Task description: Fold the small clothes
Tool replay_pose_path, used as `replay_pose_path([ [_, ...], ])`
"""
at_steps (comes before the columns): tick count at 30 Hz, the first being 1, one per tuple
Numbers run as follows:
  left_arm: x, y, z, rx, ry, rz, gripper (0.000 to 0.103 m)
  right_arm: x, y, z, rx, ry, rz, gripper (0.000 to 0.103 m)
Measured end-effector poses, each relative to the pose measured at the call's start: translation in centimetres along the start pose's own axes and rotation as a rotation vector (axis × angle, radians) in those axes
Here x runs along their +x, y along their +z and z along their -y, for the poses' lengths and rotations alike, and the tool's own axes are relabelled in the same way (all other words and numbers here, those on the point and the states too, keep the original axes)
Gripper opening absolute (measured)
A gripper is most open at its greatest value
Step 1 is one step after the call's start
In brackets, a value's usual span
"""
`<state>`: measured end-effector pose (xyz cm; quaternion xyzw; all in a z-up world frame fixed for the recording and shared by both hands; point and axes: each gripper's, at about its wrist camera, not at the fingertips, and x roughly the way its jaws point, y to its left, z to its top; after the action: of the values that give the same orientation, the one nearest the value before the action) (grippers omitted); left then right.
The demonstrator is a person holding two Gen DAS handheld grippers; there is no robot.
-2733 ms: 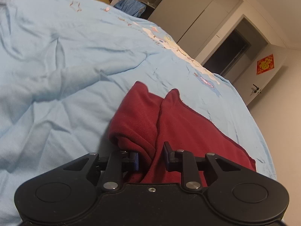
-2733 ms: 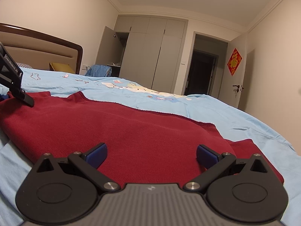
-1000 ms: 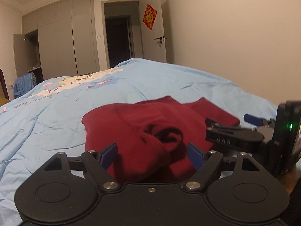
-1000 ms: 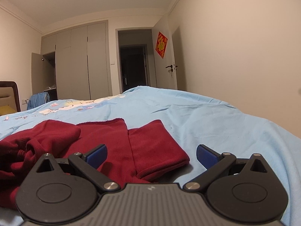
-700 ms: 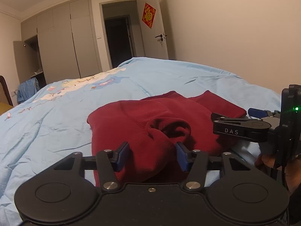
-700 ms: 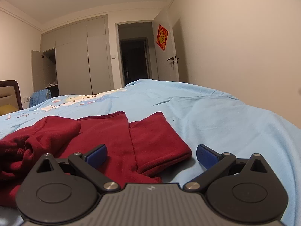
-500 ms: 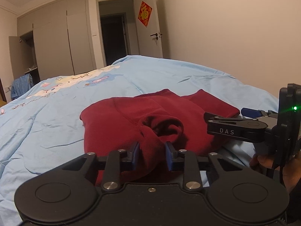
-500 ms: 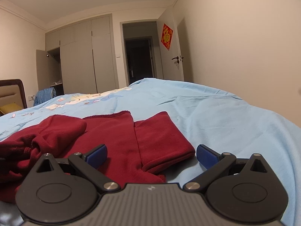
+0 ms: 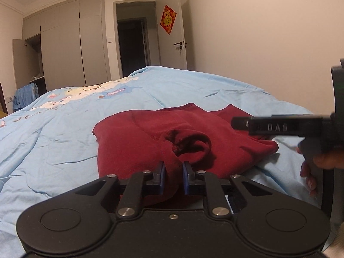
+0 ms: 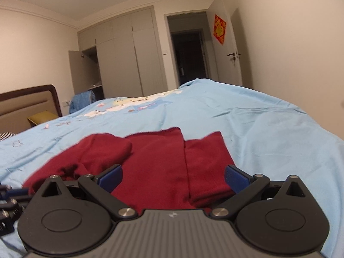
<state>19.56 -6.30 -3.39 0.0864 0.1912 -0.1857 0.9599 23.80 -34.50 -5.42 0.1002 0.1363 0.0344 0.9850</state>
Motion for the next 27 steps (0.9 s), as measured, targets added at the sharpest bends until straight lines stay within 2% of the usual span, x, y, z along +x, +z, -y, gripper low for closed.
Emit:
replay_pose_path([
  [7, -0.1, -0.1, 0.0, -0.011, 0.004, 0.003, 0.017, 2.0, 2.5, -1.2, 0.023, 0.136, -0.034, 0.103],
  [9, -0.1, -0.1, -0.1, -0.016, 0.003, 0.003, 0.017, 3.1, 2.8, -1.9, 0.016, 0.177, -0.062, 0.100],
  [15, -0.2, 0.0, -0.4, -0.038, -0.002, 0.012, 0.016, 5.5, 3.4, -4.7, -0.061, 0.233, -0.150, 0.077],
  [17, -0.3, 0.0, -0.4, -0.040, -0.001, 0.013, 0.015, 6.2, 3.5, -5.3, -0.077, 0.238, -0.174, 0.064],
  [18, -0.3, 0.0, -0.4, -0.040, -0.001, 0.013, 0.015, 6.5, 3.5, -5.5, -0.072, 0.238, -0.190, 0.062],
  [20, -0.3, -0.1, -0.3, -0.037, 0.000, 0.014, 0.014, 7.3, 3.3, -5.2, -0.032, 0.238, -0.225, 0.050],
  [22, -0.3, -0.1, -0.2, -0.033, 0.000, 0.015, 0.014, 7.8, 3.0, -4.7, 0.037, 0.245, -0.253, 0.046],
  [24, -0.3, -0.2, -0.1, -0.029, -0.001, 0.015, 0.013, 8.0, 2.6, -4.0, 0.112, 0.258, -0.262, 0.039],
  [26, -0.2, -0.2, 0.0, -0.024, -0.001, 0.012, 0.012, 8.1, 2.5, -3.8, 0.149, 0.273, -0.264, 0.026],
  [27, -0.2, -0.2, 0.0, -0.021, 0.000, 0.012, 0.012, 8.1, 2.5, -3.9, 0.151, 0.273, -0.262, 0.024],
])
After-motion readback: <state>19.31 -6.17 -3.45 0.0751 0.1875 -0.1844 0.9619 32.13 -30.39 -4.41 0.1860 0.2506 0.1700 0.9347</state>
